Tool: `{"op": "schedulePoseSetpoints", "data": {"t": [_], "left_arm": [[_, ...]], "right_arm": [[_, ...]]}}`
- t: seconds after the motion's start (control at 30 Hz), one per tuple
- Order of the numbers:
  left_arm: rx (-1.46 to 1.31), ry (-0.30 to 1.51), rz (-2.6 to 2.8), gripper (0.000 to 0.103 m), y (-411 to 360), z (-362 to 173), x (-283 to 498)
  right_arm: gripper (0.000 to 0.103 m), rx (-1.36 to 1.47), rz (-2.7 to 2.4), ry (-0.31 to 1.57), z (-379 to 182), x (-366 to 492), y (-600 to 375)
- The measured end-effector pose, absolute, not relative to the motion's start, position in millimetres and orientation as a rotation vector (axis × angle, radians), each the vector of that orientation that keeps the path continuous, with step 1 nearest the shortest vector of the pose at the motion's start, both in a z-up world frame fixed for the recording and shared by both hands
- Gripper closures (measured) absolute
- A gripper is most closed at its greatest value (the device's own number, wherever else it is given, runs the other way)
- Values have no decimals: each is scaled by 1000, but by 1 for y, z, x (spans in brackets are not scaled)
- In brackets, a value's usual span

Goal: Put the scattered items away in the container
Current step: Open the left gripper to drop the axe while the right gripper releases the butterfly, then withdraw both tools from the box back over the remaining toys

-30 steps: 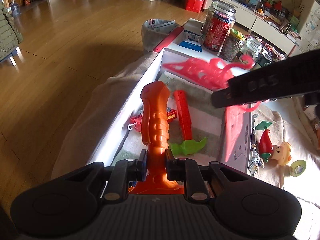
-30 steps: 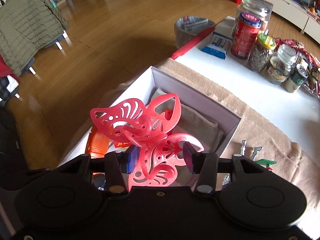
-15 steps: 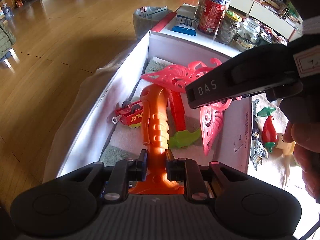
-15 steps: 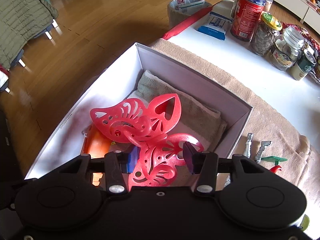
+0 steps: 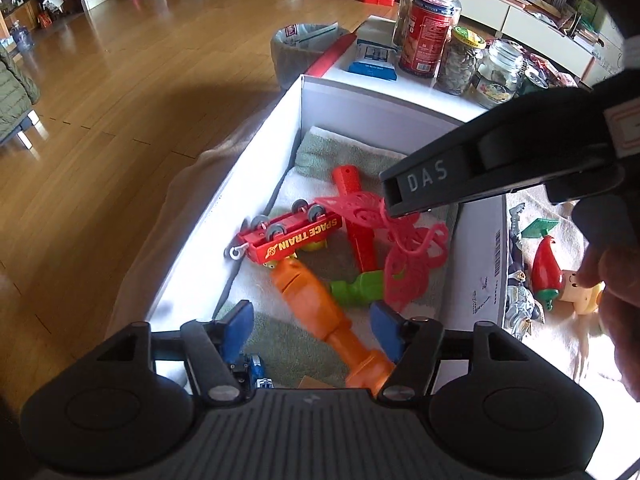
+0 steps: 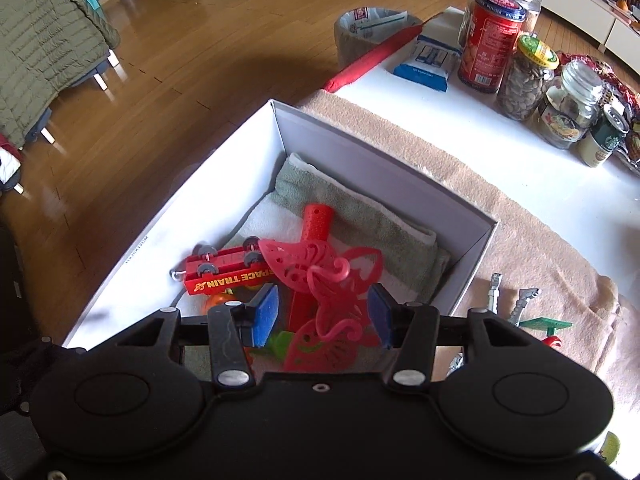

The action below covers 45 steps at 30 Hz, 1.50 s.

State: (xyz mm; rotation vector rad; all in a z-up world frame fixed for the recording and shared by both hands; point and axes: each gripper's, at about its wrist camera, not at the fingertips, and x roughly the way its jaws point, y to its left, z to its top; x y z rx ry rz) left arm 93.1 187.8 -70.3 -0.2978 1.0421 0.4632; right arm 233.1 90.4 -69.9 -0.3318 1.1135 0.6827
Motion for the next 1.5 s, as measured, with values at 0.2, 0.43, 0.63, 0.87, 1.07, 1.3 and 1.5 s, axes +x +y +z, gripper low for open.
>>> {"op": "schedulePoseSetpoints", "data": {"t": [0.2, 0.43, 0.63, 0.87, 1.07, 1.3, 1.5], "left_arm": [[-302, 1032, 466, 35, 187, -67, 92], [-291, 1008, 459, 35, 180, -60, 89], [-232, 980, 431, 33, 160, -50, 90], [-187, 939, 348, 33, 123, -38, 94], [-156, 930, 236, 30, 77, -31, 104], [-133, 990, 124, 28, 26, -46, 135], [-112, 1074, 129, 27, 4, -81, 174]], "right_arm": [[50, -310, 691, 1085, -59, 230, 83], [49, -249, 711, 1038, -37, 221, 56], [48, -162, 677, 993, -18, 212, -2], [45, -73, 535, 985, -25, 206, -95], [44, 38, 410, 1007, -48, 202, -172], [44, 142, 304, 1035, -82, 192, -236], [44, 165, 272, 1061, -101, 188, -259]]}}
